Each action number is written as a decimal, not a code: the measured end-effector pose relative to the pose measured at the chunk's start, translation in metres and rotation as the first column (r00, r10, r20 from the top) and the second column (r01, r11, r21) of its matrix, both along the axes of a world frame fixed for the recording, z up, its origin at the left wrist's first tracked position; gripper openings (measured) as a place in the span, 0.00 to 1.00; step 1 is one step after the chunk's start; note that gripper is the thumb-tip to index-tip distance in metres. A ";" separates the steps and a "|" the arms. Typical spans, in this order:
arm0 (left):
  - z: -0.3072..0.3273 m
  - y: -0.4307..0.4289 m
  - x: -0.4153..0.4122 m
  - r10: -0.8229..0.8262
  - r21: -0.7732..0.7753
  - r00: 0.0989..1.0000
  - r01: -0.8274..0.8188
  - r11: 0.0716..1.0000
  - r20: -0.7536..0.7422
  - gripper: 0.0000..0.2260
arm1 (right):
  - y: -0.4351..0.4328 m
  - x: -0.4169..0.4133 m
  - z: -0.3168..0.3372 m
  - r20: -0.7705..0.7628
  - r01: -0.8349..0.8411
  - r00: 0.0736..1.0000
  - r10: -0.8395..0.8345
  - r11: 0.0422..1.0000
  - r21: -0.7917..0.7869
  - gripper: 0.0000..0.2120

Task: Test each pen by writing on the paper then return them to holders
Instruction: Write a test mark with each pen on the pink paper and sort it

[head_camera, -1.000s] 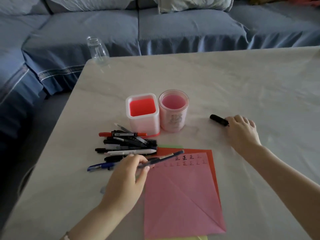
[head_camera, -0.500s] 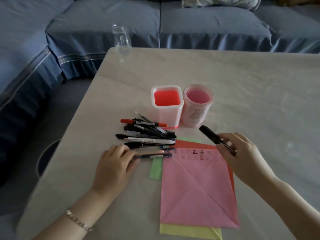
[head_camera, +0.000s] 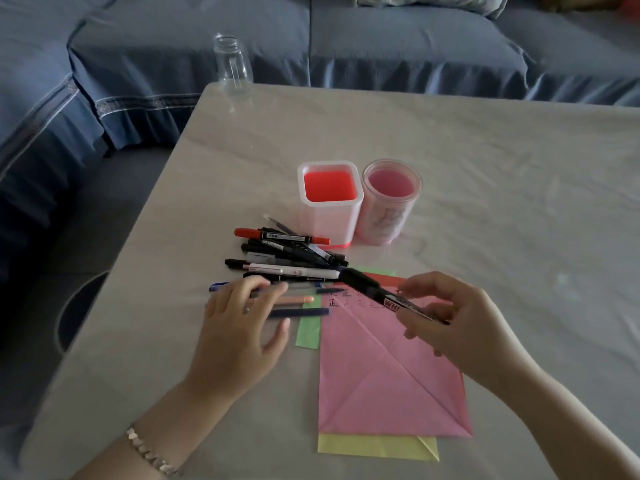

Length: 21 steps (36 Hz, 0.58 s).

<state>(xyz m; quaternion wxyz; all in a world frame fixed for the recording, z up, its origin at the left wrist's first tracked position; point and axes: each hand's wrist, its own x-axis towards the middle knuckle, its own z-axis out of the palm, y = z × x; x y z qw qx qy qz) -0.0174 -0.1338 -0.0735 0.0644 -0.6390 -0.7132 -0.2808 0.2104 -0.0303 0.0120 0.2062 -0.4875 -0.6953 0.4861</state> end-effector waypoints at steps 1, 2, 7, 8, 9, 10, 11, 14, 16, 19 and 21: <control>0.006 0.002 0.006 -0.041 0.017 0.999 0.040 0.999 0.025 0.19 | -0.001 0.000 0.003 -0.012 -0.003 1.000 0.003 1.000 -0.006 0.11; 0.012 0.004 0.012 -0.092 0.037 0.995 0.091 0.995 0.037 0.21 | -0.003 -0.001 0.007 -0.018 -0.011 1.000 0.011 1.000 -0.008 0.10; 0.041 0.023 0.048 -0.310 0.082 0.948 0.315 0.945 -0.074 0.20 | -0.011 -0.006 0.026 -0.126 -0.103 0.987 0.095 0.993 -0.056 0.07; 0.044 0.026 0.053 -0.327 0.077 0.940 0.335 0.939 -0.094 0.17 | -0.012 -0.005 0.029 -0.187 -0.132 0.976 0.114 0.987 -0.091 0.07; 0.047 0.030 0.057 -0.337 0.069 0.938 0.343 0.937 -0.087 0.15 | -0.013 -0.004 0.031 -0.272 -0.157 0.955 0.116 0.979 -0.132 0.05; 0.050 0.032 0.060 -0.345 0.059 0.938 0.347 0.936 -0.039 0.14 | -0.012 -0.002 0.032 -0.370 -0.172 0.924 0.096 0.968 -0.180 0.05; 0.053 0.033 0.062 -0.355 0.050 0.934 0.353 0.934 0.040 0.15 | -0.012 0.001 0.031 -0.466 -0.177 0.883 0.053 0.958 -0.227 0.09; 0.059 0.033 0.071 -0.405 0.029 0.889 0.409 0.912 0.214 0.16 | -0.013 0.000 0.023 -0.550 -0.100 0.832 -0.067 0.958 -0.268 0.20; 0.061 0.031 0.077 -0.479 0.018 0.827 0.496 0.868 0.294 0.15 | -0.021 -0.010 0.020 -0.441 -0.021 0.895 -0.075 0.978 -0.208 0.18; 0.063 0.028 0.081 -0.491 -0.048 0.764 0.558 0.828 0.418 0.15 | -0.030 -0.023 0.012 -0.399 0.069 0.906 -0.138 0.981 -0.182 0.15; 0.063 0.026 0.079 -0.471 -0.071 0.766 0.551 0.831 0.438 0.14 | -0.032 -0.028 0.007 -0.427 0.110 0.879 -0.212 0.962 -0.251 0.15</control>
